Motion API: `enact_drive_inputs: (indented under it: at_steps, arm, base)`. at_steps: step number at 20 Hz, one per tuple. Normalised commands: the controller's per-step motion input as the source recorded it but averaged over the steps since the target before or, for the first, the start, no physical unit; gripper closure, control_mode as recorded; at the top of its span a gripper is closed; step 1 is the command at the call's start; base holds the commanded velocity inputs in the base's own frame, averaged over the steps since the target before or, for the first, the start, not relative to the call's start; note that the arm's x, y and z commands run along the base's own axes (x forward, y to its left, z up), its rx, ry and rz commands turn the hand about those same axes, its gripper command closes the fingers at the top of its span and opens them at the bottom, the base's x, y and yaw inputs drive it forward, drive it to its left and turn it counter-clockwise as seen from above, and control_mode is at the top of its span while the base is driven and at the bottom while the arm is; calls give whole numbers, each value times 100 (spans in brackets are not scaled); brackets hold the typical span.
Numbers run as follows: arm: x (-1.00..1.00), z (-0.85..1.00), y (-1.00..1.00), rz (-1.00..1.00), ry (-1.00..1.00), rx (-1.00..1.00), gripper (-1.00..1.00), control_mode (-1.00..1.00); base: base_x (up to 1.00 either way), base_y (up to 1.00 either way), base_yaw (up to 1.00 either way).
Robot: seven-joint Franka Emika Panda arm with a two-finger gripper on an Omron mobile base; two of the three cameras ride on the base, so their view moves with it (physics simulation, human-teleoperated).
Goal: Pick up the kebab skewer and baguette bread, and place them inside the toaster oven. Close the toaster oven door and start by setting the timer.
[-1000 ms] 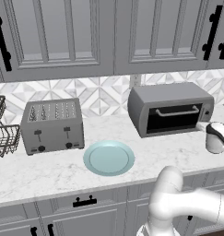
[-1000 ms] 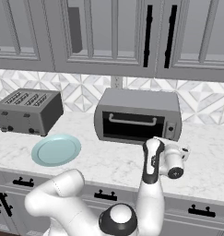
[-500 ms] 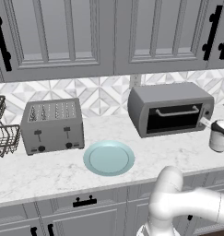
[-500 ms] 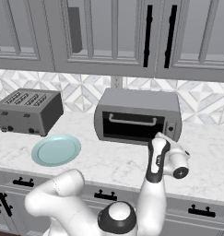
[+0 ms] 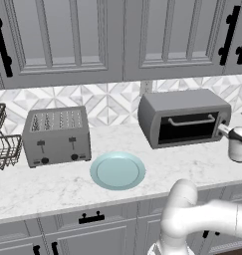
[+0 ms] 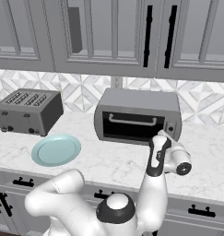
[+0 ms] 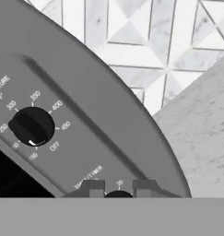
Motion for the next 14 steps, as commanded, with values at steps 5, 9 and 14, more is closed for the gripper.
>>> enact_drive_inputs:
  at_steps: [5,9,14]
  arm:
    - [0,-55,14,0,14,13,100,-100]
    - [1,-38,36,0,9,14,100,-100]
    - [4,-19,72,0,3,16,100,-100]
  base:
    - [0,0,0]
    - [0,0,0]
    - [0,0,0]
